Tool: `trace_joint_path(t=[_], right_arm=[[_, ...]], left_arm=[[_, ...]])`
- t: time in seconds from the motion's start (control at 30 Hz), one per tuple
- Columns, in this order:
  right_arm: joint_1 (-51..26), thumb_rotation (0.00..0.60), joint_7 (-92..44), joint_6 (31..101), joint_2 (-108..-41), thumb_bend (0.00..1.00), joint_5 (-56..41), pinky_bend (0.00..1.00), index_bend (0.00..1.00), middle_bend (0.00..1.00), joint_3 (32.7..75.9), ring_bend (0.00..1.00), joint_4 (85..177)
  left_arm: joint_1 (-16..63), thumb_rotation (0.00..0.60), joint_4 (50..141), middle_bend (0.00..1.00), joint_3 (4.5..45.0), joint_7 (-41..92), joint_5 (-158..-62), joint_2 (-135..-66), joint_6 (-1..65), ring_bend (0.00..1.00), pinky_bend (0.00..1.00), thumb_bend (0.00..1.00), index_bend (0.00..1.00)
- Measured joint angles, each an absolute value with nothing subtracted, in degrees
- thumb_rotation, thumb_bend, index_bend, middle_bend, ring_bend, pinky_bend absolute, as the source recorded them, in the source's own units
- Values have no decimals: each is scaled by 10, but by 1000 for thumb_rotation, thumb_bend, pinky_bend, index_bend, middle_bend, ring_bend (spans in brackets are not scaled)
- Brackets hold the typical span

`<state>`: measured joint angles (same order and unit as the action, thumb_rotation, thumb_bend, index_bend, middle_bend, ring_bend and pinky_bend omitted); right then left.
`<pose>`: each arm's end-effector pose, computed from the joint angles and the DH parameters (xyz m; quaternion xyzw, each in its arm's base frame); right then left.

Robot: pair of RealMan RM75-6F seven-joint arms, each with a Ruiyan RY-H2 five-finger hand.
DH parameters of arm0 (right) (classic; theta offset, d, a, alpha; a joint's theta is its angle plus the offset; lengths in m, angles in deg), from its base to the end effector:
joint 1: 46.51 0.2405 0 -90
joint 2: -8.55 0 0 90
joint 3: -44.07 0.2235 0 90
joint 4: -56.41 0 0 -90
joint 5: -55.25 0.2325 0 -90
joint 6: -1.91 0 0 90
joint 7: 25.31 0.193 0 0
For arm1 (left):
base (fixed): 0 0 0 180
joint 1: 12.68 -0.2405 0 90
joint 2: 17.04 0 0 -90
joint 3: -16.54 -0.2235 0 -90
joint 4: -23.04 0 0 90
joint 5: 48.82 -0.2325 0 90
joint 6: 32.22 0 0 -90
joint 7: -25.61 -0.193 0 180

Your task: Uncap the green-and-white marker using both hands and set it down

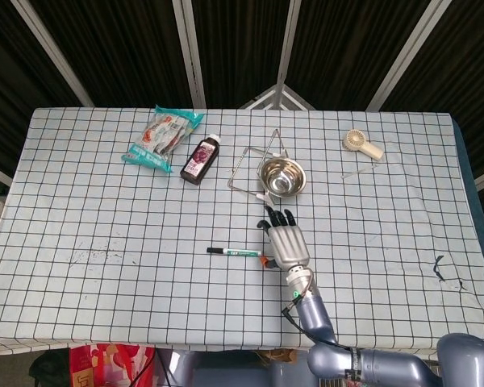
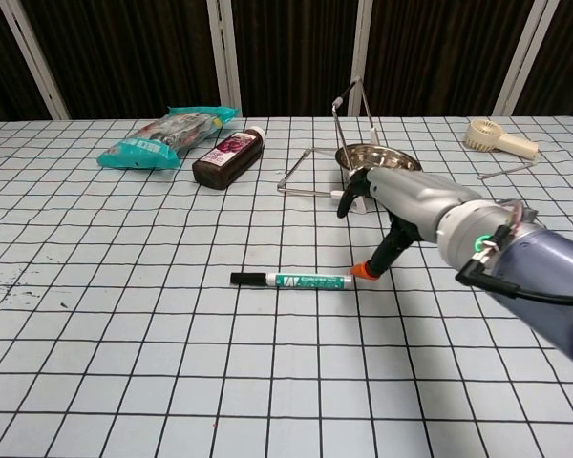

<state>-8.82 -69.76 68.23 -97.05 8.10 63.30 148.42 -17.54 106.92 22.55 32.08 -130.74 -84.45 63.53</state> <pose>-0.0616 -0.3329 -0.0935 0.6683 -0.4702 0.3549 0.4542 -0.3410 0.1827 0.1718 -0.4861 -0.3726 -0.4016 0.6809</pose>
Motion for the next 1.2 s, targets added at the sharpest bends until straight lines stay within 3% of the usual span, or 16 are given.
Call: trace_joint_path(t=[0.7, 0.9, 1.2], right_arm=[[-62, 600, -647, 666, -1014, 238, 99, 51, 433, 67, 610, 107, 1404], [-54, 600, -633, 663, -1024, 341, 84, 52, 491, 67, 608, 107, 1389], [-45, 600, -624, 658, -1036, 360, 82, 61, 499, 67, 608, 108, 1366]], left_arm=[[-163, 600, 1040, 0, 232, 319, -1291, -867, 609, 0, 0, 450, 72], [-163, 600, 1038, 0, 232, 318, -1289, -869, 606, 0, 0, 450, 72], [-162, 600, 1018, 0, 234, 329, -1279, -874, 596, 0, 0, 452, 72]])
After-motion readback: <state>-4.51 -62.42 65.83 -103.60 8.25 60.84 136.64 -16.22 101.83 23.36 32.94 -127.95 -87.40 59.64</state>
